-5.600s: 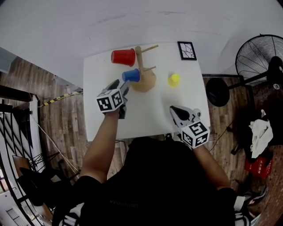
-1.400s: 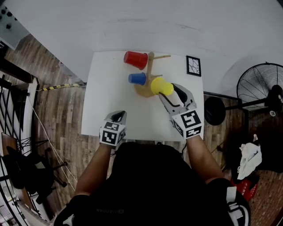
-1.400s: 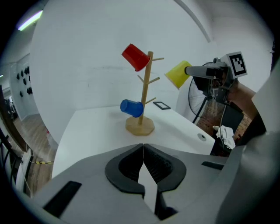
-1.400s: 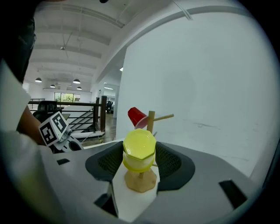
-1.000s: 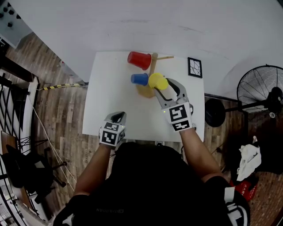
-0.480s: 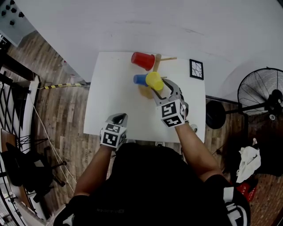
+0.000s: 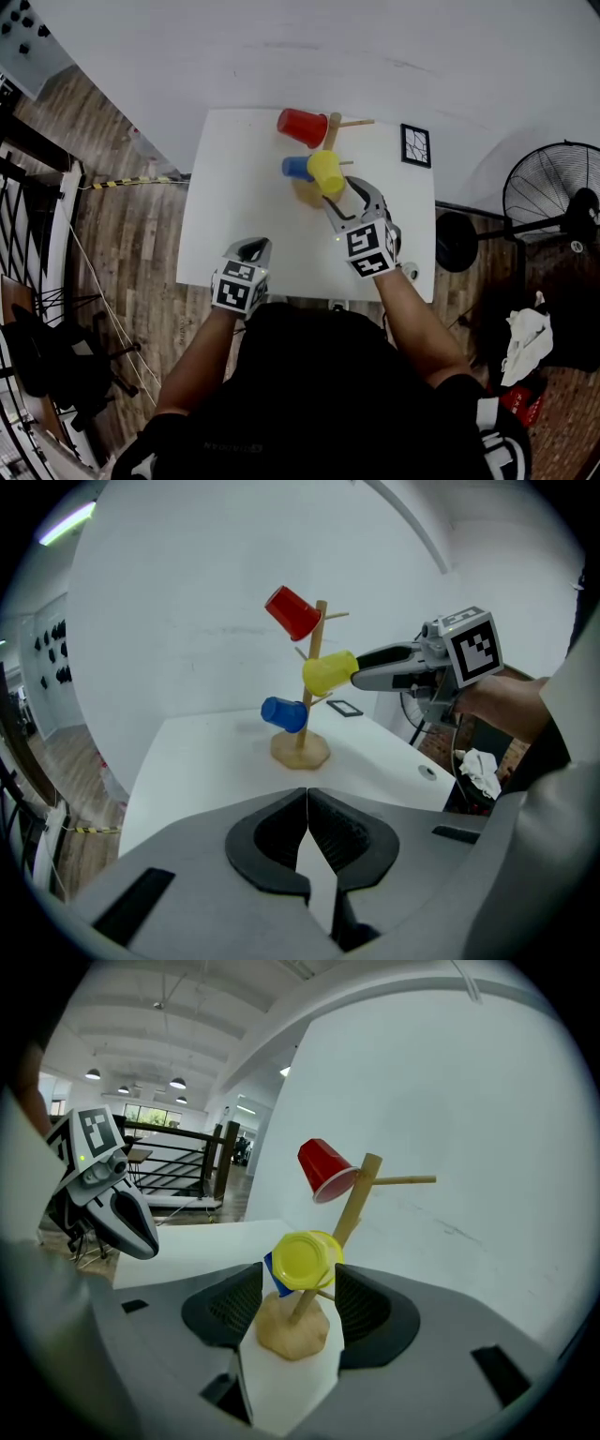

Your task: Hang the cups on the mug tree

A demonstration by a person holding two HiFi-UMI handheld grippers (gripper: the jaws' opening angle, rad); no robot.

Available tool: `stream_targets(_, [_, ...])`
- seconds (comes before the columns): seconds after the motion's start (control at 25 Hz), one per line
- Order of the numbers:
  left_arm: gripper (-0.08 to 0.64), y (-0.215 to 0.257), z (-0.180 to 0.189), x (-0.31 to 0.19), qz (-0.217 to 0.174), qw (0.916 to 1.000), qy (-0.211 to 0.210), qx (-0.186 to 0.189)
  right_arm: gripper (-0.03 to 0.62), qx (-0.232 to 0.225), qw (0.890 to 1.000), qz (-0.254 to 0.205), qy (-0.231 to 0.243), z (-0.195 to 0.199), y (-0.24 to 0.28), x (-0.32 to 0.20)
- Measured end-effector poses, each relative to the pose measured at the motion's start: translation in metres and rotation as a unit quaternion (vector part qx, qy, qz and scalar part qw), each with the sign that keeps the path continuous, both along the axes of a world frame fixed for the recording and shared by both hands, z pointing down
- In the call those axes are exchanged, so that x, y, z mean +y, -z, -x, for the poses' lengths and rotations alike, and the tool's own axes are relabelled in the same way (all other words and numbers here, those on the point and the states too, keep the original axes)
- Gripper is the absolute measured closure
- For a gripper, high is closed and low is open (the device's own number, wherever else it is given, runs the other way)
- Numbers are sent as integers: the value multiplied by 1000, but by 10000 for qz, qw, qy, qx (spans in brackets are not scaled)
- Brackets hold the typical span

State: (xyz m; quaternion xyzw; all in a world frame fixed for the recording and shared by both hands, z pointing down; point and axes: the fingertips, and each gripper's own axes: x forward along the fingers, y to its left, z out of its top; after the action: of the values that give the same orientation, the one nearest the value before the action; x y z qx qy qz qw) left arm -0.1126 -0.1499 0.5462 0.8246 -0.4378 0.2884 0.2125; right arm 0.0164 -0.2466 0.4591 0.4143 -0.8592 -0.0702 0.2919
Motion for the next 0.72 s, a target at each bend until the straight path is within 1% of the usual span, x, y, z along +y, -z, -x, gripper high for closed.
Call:
stream_targets(0.16, [543,10,-6,-7,-111,9999,-74,59,365,-380,9991,188,-45,-7,4,8])
stream_targets(0.28, [543,19,-11,-14,-243,9996,-105,123,365,-919,9946,467,-71,-13,8,17])
stream_targets(0.4, [543,29,-13,-18,-284,9993,-112,217,418,-1469,9868,676,-58,-19,14,30])
stream_targets(0.44, [543,33,-15,-19,-312,9990,-123,288,451,-1631,9841,702,-75,-22,17,34])
stream_targets(0.48, [543,37,-17,-20,-360,9985,-145,379,498,-1801,9809,726,-106,-26,19,38])
stream_targets(0.56, [543,47,-21,-22,-485,9970,-199,565,564,-2191,9720,824,-215,-36,23,45])
stream_targets(0.6, [543,51,-22,-23,-532,9964,-215,617,579,-2420,9655,915,-281,-41,24,49])
stream_targets(0.72, [543,56,-24,-25,-592,9959,-227,645,584,-3081,9422,1246,-416,-52,22,58])
